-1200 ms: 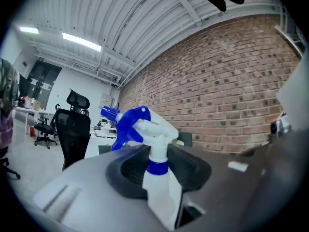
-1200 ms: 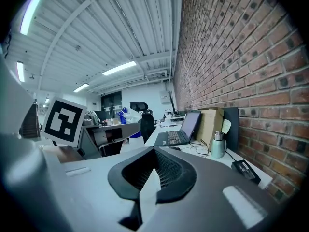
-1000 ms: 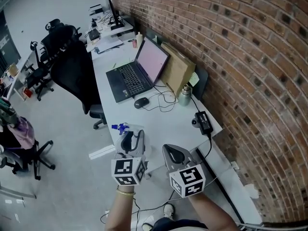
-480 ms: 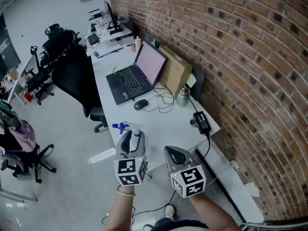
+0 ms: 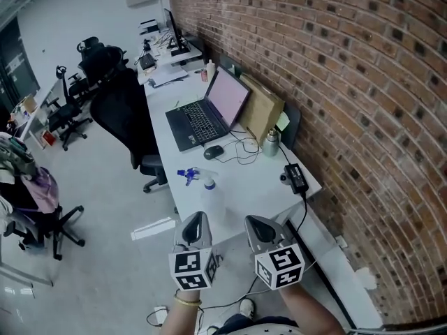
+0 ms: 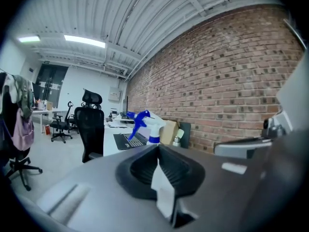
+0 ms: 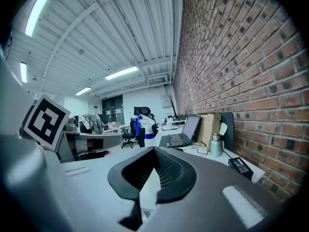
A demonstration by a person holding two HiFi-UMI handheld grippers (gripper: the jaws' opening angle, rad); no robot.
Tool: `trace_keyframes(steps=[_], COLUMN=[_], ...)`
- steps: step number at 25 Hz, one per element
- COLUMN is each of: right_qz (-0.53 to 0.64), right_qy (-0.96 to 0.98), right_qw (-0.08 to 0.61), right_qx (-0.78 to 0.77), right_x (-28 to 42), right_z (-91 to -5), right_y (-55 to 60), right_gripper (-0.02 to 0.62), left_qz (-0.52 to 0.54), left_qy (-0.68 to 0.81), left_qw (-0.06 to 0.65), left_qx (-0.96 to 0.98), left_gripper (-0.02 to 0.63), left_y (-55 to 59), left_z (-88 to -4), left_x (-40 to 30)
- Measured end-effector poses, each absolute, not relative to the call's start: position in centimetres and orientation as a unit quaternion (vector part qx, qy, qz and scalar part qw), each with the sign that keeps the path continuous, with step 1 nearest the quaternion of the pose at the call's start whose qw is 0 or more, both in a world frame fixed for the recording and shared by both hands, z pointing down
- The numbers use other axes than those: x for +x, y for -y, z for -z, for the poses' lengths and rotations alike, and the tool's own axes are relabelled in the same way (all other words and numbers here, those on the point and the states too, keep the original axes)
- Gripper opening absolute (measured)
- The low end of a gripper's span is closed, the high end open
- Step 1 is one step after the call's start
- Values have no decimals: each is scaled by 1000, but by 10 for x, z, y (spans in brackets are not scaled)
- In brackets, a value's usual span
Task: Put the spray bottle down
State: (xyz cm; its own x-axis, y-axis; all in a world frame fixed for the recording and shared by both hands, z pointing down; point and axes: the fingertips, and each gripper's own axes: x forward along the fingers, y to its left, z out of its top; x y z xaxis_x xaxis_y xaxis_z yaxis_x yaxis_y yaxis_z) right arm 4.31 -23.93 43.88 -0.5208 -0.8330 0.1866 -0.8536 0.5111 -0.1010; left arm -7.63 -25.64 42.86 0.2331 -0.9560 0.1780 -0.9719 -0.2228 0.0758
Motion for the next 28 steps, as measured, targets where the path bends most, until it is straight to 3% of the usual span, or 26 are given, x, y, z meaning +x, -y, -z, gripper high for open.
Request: trace_keyframes(steps=[8,28], right_qz=[-60,-40], right_qy=[886,893], right_qw=[50,46], right_qx=[457,446], right_x=[26,16], right_z=[-419,-408], right_y=[185,150], right_gripper=[-2,-3], left_qz=[2,-4], left_qy=[621,595], left_qw=[149,111], left_qx=[769,796], left_gripper=[8,6], left_y=[183,143], left_z=[-422,-403], left_x=[-94,-72])
